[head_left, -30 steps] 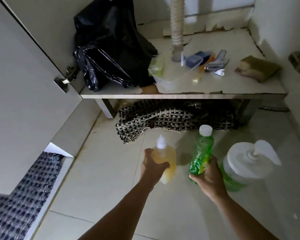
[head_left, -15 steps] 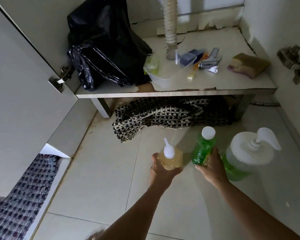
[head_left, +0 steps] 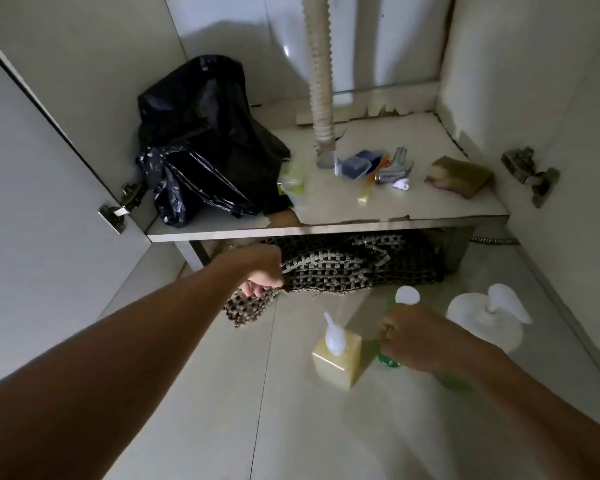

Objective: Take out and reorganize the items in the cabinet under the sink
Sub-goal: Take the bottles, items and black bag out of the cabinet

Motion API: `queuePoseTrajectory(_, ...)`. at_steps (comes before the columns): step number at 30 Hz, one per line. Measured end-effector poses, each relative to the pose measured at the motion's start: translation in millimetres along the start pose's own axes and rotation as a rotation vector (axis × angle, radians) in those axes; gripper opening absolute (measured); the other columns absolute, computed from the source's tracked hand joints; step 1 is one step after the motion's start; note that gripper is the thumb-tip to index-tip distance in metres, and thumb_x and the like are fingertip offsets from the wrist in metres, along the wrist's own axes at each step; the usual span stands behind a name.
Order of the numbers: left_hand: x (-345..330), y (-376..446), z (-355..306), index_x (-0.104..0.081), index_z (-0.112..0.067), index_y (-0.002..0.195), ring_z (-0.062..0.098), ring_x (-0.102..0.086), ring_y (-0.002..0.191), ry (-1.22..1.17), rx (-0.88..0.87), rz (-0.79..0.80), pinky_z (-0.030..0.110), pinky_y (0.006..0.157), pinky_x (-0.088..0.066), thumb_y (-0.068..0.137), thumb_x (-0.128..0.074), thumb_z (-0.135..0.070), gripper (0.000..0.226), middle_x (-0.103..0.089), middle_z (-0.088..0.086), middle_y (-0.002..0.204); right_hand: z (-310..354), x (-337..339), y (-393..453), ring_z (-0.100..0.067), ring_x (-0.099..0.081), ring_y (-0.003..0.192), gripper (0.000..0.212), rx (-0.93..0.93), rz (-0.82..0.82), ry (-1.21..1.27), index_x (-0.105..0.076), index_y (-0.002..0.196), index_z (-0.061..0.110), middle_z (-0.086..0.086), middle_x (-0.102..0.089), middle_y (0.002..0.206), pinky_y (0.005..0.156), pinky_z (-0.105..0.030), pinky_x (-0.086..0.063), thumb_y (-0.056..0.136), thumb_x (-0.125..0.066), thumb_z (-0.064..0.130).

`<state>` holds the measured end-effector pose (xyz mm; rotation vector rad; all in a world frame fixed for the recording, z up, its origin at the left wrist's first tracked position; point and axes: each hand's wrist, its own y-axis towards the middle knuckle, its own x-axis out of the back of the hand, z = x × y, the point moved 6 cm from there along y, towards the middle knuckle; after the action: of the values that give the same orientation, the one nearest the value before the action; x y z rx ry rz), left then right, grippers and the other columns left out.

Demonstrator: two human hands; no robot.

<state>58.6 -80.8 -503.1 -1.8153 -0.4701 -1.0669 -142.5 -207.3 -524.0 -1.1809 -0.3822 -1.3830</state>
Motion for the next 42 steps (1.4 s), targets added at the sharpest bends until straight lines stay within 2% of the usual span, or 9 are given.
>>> queuePoseTrajectory(3, 64.8, 5.0, -20.6, -0.066, 0.002, 0.097, 0.022, -0.065, 0.062, -0.277, -0.125, -0.299, 0.030, 0.060, -0.059, 0.091, -0.051, -0.008, 0.019, -0.069, 0.017, 0.084, 35.0, 58.1, -3.7, -0.003, -0.058, 0.069, 0.014, 0.091, -0.127, 0.147, -0.064, 0.087, 0.027, 0.009, -0.063, 0.083, 0.057, -0.016, -0.045, 0.087, -0.055, 0.017)
queuePoseTrajectory(7, 114.0, 26.6, -28.9, -0.068, -0.010, 0.111, 0.023, -0.063, 0.106, -0.337, -0.190, -0.707, 0.024, 0.089, -0.042, 0.088, -0.054, -0.016, 0.028, -0.067, 0.007, 0.119, 55.1, 131.3, 17.2, -0.004, -0.056, 0.073, 0.020, 0.119, -0.344, 0.088, -0.063, 0.106, 0.027, 0.011, -0.059, 0.089, 0.052, -0.009, -0.038, 0.089, -0.056, 0.018)
queuePoseTrajectory(10, 129.9, 57.2, -25.3, -0.065, -0.011, 0.117, 0.023, -0.058, 0.114, -0.467, -0.169, -0.818, 0.020, 0.090, -0.038, 0.088, -0.055, -0.019, 0.031, -0.063, 0.007, 0.125, 41.5, 168.3, 64.6, -0.005, -0.058, 0.064, 0.015, -0.002, -0.355, 0.116, -0.066, 0.102, 0.014, 0.008, -0.061, 0.076, 0.055, -0.013, -0.046, 0.089, -0.058, 0.016)
queuePoseTrajectory(13, 147.9, 98.5, -31.3, -0.061, -0.005, 0.113, 0.028, -0.058, 0.107, -0.430, -0.157, -0.788, 0.023, 0.077, -0.039, 0.088, -0.054, -0.019, 0.030, -0.061, 0.014, 0.121, 26.2, 198.2, 119.8, -0.019, -0.065, 0.072, 0.019, -0.166, -0.396, 0.076, -0.067, 0.091, 0.005, -0.005, -0.065, 0.078, 0.070, -0.030, -0.055, 0.091, -0.056, 0.020)
queuePoseTrajectory(17, 172.4, 141.8, -41.2, -0.054, 0.002, 0.112, 0.035, -0.057, 0.106, -0.354, -0.120, -0.673, 0.035, 0.078, -0.049, 0.090, -0.049, -0.009, 0.025, -0.054, 0.020, 0.120, 10.7, 235.3, 190.4, -0.018, -0.050, 0.058, 0.024, -0.292, -0.581, -0.116, -0.051, 0.066, 0.008, -0.005, -0.049, 0.066, 0.049, -0.024, -0.038, 0.085, -0.056, 0.021)
queuePoseTrajectory(21, 174.6, 174.3, -44.9, -0.054, 0.000, 0.115, 0.035, -0.056, 0.110, -0.148, -0.084, -0.573, 0.038, 0.086, -0.051, 0.092, -0.052, -0.011, 0.026, -0.052, 0.019, 0.124, 2.2, 242.4, 240.3, -0.025, -0.057, 0.077, 0.018, -0.358, -0.613, -0.095, -0.055, 0.086, 0.007, -0.008, -0.056, 0.082, 0.068, -0.029, -0.046, 0.090, -0.053, 0.025)
queuePoseTrajectory(28, 185.4, 196.9, -49.5, -0.059, -0.008, 0.095, 0.031, -0.060, 0.098, -0.042, -0.112, -0.556, 0.034, 0.074, -0.052, 0.087, -0.059, -0.017, 0.012, -0.059, 0.016, 0.112, -3.1, 237.2, 280.7, -0.028, -0.058, 0.089, 0.033, -0.453, -0.631, -0.191, -0.061, 0.108, 0.007, -0.011, -0.059, 0.097, 0.070, -0.030, -0.041, 0.090, -0.055, 0.034)
queuePoseTrajectory(34, 179.0, 213.4, -48.1, -0.054, -0.005, 0.119, 0.030, -0.058, 0.109, -0.012, -0.061, -0.428, 0.034, 0.087, -0.052, 0.080, -0.071, -0.042, 0.056, -0.057, 0.013, 0.119, -8.5, 240.0, 296.2, -0.026, -0.059, 0.098, 0.053, -0.500, -0.484, -0.205, -0.060, 0.108, 0.012, -0.008, -0.062, 0.106, 0.077, -0.032, -0.043, 0.085, -0.052, 0.059)
queuePoseTrajectory(42, 177.0, 209.4, -35.7, -0.055, -0.007, 0.099, 0.018, -0.051, 0.071, -0.333, -0.051, -0.470, 0.028, 0.058, -0.043, 0.083, -0.065, -0.042, 0.040, -0.052, 0.007, 0.086, -16.2, 242.8, 291.8, -0.019, -0.050, 0.066, 0.041, -0.485, -0.589, 0.030, -0.049, 0.078, 0.008, -0.006, -0.052, 0.078, 0.056, -0.024, -0.039, 0.086, -0.055, 0.048)
